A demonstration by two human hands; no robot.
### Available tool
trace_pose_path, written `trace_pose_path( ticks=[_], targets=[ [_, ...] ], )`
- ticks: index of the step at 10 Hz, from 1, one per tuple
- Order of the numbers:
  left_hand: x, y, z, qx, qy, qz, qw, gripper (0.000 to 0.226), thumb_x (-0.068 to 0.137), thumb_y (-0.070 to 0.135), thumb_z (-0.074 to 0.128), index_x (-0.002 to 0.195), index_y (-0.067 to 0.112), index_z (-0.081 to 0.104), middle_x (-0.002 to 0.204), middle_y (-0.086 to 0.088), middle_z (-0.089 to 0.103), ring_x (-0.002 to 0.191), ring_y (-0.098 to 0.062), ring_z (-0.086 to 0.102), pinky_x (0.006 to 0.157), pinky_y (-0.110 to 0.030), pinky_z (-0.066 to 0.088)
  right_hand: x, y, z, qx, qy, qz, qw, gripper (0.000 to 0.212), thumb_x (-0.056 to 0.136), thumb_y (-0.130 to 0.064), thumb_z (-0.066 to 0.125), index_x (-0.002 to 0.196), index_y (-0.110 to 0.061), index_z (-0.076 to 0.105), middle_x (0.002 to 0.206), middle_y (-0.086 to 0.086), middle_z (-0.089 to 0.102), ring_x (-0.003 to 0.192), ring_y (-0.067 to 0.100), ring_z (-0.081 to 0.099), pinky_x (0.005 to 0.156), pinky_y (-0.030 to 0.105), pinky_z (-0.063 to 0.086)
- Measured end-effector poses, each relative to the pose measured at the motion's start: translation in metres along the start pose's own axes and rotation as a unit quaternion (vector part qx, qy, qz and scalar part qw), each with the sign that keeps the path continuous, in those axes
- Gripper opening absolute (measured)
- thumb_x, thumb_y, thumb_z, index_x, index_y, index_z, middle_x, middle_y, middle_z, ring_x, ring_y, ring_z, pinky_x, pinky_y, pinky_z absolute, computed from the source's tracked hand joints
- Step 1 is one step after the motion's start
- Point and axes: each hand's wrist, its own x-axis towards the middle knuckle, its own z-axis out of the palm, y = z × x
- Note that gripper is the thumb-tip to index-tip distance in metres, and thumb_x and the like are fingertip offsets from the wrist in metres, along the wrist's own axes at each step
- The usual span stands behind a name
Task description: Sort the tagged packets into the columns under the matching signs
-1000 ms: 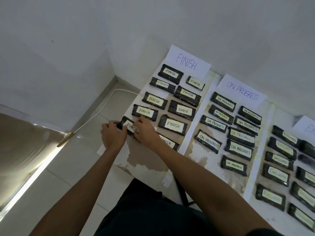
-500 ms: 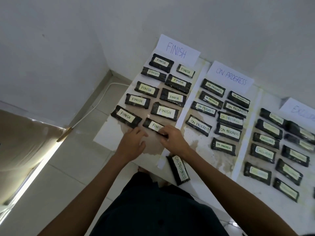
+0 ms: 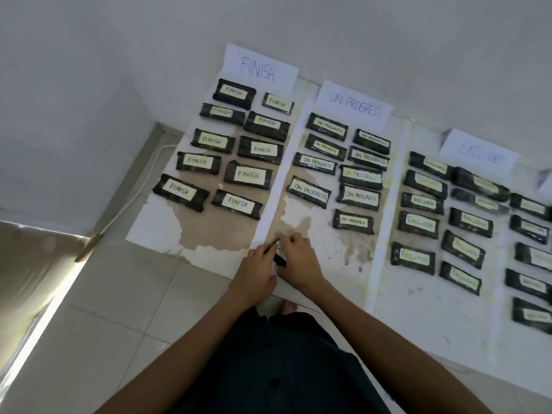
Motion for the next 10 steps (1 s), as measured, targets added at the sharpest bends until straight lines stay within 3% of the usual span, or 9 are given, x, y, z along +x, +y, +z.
trace_pose_path(
  ticks=[2, 3, 5, 7, 10],
  targets=[
    [0.034, 0.011, -0.003, 0.055, 0.013, 0.031, 0.998, 0.069, 0.082, 0.017, 0.051, 0.145, 0.009, 0.025, 0.139, -0.012, 0.038, 0.116, -0.032, 0.041, 0.098, -0.04, 0.039, 0.02, 0.023, -0.029, -0.018, 0.01, -0.007, 1.0, 0.052, 0.082, -0.038, 0.062, 0.127, -0.016, 0.047, 0.119, 0.013, 0.049, 0.103, 0.033, 0.049, 0.082, 0.041, 0.045],
    [0.043, 0.01, -0.004, 0.088, 0.006, 0.037, 0.995, 0.067, 0.081, 0.017, 0.051, 0.144, 0.01, 0.028, 0.135, -0.013, 0.041, 0.113, -0.033, 0.042, 0.093, -0.043, 0.042, 0.012, 0.026, -0.028, -0.035, -0.007, 0.024, 0.999, 0.069, 0.071, -0.045, 0.068, 0.13, -0.019, 0.043, 0.121, 0.012, 0.044, 0.106, 0.033, 0.046, 0.083, 0.044, 0.047],
    [0.046, 0.012, 0.005, 0.034, 0.028, 0.031, 0.999, 0.06, 0.081, 0.008, 0.051, 0.139, 0.006, 0.037, 0.125, -0.017, 0.046, 0.107, -0.033, 0.046, 0.091, -0.043, 0.045, -0.002, 0.042, -0.019, -0.037, -0.032, 0.021, 0.999, 0.072, 0.074, -0.028, 0.067, 0.137, -0.016, 0.035, 0.12, 0.014, 0.043, 0.105, 0.034, 0.044, 0.081, 0.041, 0.048],
    [0.064, 0.024, -0.006, 0.014, 0.075, 0.026, 0.997, 0.056, 0.083, 0.01, 0.053, 0.137, 0.004, 0.04, 0.133, -0.018, 0.042, 0.113, -0.033, 0.046, 0.095, -0.041, 0.043, 0.025, 0.057, -0.039, -0.058, 0.026, -0.002, 0.998, 0.069, 0.073, -0.026, 0.071, 0.134, -0.01, 0.043, 0.125, 0.015, 0.047, 0.11, 0.034, 0.044, 0.091, 0.043, 0.045],
    [0.088, 0.032, -0.021, 0.098, -0.002, -0.006, 0.995, 0.061, 0.087, 0.019, 0.05, 0.143, 0.011, 0.029, 0.142, -0.014, 0.034, 0.122, -0.031, 0.037, 0.1, -0.042, 0.04, 0.047, 0.074, -0.062, -0.066, -0.015, -0.038, 0.997, 0.066, 0.077, -0.03, 0.07, 0.134, -0.008, 0.045, 0.129, 0.015, 0.044, 0.113, 0.031, 0.043, 0.097, 0.042, 0.042]
  ],
)
